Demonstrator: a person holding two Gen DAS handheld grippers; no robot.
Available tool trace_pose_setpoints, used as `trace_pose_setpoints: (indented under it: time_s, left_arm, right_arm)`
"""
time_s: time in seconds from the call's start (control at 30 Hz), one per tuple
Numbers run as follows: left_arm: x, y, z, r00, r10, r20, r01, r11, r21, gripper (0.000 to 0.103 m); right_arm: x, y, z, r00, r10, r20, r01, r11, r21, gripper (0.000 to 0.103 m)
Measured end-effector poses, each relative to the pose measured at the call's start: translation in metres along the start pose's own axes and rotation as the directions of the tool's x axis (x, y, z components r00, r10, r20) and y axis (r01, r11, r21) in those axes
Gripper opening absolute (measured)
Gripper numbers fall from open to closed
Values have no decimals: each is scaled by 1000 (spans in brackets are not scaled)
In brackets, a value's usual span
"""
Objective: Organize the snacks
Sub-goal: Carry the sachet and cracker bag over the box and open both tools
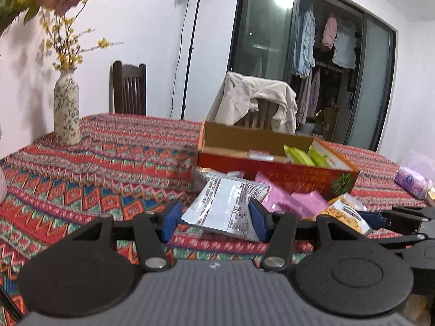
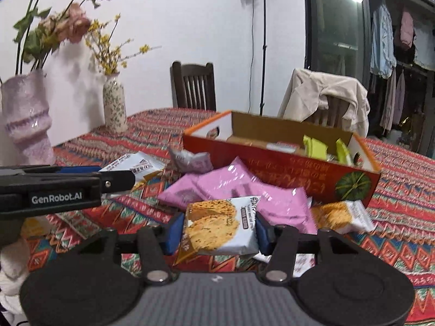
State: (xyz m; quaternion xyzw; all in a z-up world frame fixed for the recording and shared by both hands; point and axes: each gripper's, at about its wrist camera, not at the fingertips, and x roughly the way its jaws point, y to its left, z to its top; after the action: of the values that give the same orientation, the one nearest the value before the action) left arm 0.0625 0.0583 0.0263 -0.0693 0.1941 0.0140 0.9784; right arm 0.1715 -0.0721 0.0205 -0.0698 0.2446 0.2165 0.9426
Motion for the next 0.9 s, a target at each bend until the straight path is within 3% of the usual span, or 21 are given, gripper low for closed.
trace_pose_setpoints:
  time_s: [0.43,0.9]
  left_arm:
    - [33,-33,48,998,-23,55,22,999,27,55]
    - [118,-65,96,998,35,56,-38,997,60,55]
  right_arm:
    - [3,-38,38,993,-62,95,60,998,29,53]
    - [55,-107,88,983,-144,113,135,987,88,53]
